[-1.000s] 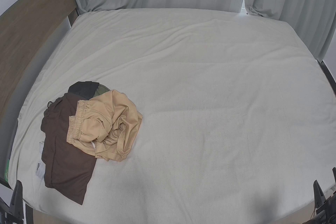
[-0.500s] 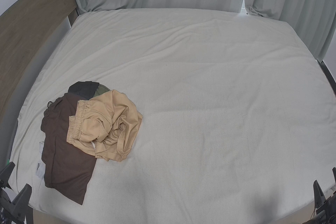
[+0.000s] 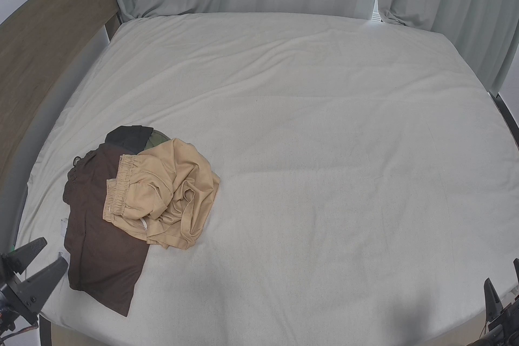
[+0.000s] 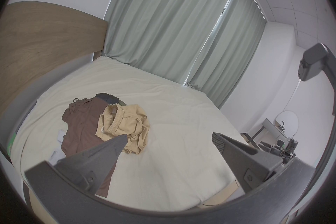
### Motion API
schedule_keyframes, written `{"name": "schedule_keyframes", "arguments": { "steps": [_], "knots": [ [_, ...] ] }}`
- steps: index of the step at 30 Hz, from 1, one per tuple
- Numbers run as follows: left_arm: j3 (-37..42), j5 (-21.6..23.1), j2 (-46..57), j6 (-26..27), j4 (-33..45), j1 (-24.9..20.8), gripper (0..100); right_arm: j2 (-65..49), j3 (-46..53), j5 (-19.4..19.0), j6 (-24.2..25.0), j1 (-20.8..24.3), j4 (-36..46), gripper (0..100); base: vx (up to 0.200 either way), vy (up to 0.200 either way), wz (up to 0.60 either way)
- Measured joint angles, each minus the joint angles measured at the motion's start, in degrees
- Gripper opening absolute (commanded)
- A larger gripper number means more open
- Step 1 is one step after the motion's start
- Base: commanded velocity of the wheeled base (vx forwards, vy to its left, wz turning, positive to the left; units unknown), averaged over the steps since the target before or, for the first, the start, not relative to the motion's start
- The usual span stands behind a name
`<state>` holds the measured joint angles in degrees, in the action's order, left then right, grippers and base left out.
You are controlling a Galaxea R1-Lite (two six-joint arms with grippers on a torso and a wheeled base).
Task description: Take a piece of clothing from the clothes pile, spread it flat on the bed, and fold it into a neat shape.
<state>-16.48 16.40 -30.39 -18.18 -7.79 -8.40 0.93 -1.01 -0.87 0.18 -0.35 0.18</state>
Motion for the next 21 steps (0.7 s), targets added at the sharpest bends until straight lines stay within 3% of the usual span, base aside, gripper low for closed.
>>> {"name": "schedule_keyframes", "arguments": {
  "steps": [18, 21],
  "knots": [
    [-1.71, 3.23, -15.36, -0.51, -9.47, 1.99, 100, 0.0, 0.0, 0.0, -0.05, 0.0, -0.02, 100, 0.0, 0.0, 0.0],
    [-1.51, 5.99, -17.04, -0.62, -10.28, 3.85, 100, 0.0, 0.0, 0.0, 0.0, 0.0, 0.0, 100, 0.0, 0.0, 0.0]
  ]
}}
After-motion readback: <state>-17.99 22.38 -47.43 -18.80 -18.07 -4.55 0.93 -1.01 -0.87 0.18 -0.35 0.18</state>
